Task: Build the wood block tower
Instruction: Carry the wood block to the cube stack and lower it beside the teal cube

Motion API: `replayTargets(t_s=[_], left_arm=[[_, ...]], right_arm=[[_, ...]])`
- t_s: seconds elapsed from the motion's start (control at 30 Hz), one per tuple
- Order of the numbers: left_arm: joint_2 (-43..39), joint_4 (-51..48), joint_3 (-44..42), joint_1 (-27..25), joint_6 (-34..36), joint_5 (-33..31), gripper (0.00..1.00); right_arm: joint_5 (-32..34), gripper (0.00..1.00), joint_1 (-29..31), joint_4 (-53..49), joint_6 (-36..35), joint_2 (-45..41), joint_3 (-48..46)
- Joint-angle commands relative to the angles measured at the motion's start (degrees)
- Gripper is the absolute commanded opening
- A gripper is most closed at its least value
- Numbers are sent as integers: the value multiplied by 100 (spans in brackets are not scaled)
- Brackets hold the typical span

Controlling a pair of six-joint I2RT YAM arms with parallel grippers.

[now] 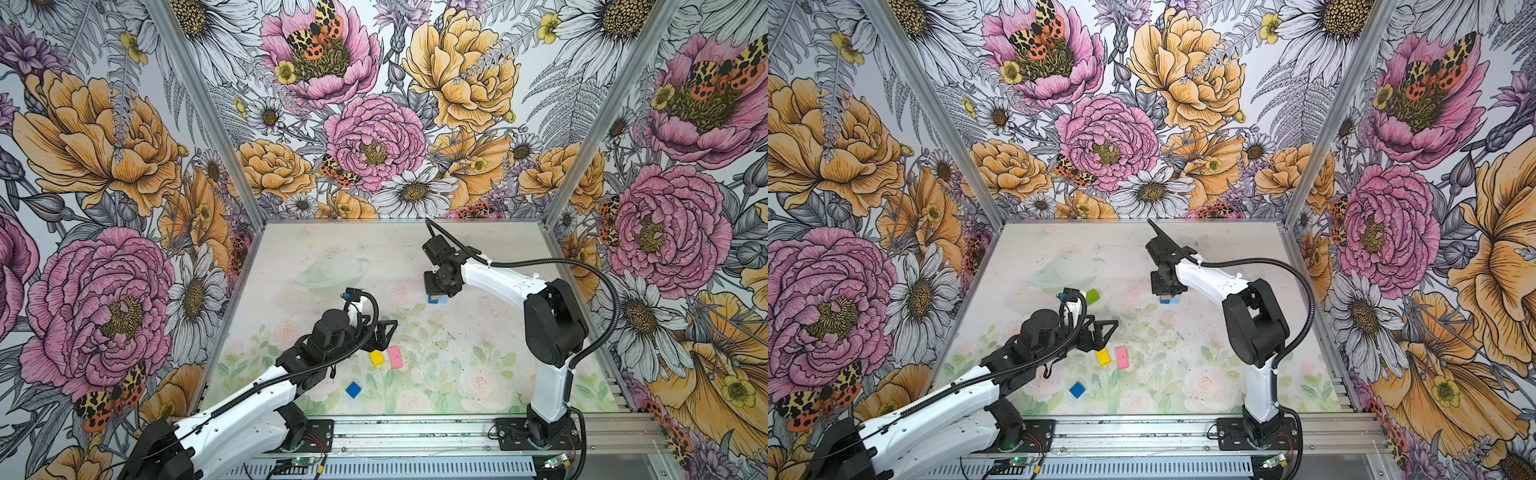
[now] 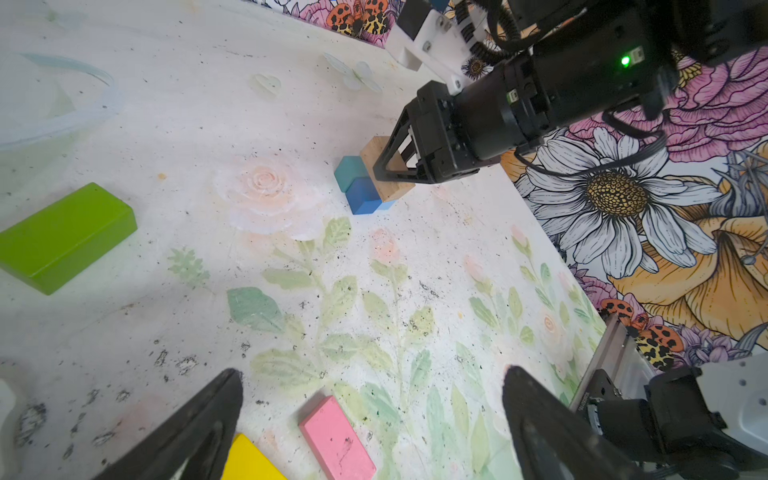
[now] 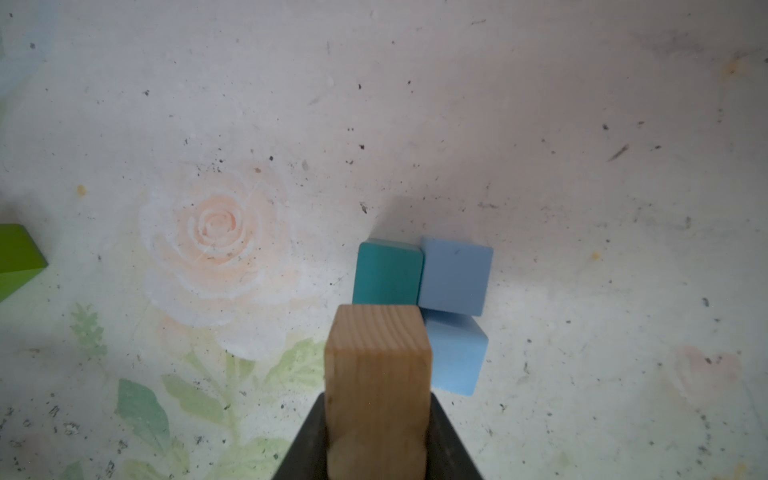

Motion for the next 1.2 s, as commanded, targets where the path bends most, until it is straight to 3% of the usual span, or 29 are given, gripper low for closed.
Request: replayTargets(t_s=[0.0, 1.17], left_arm=[[40, 184, -37, 89, 101, 153, 99], [230, 365, -87, 410, 106, 423, 99]], right_arm=[[-37, 25, -45, 20, -73, 125, 239], [-79, 28, -180, -75, -82, 519, 514]])
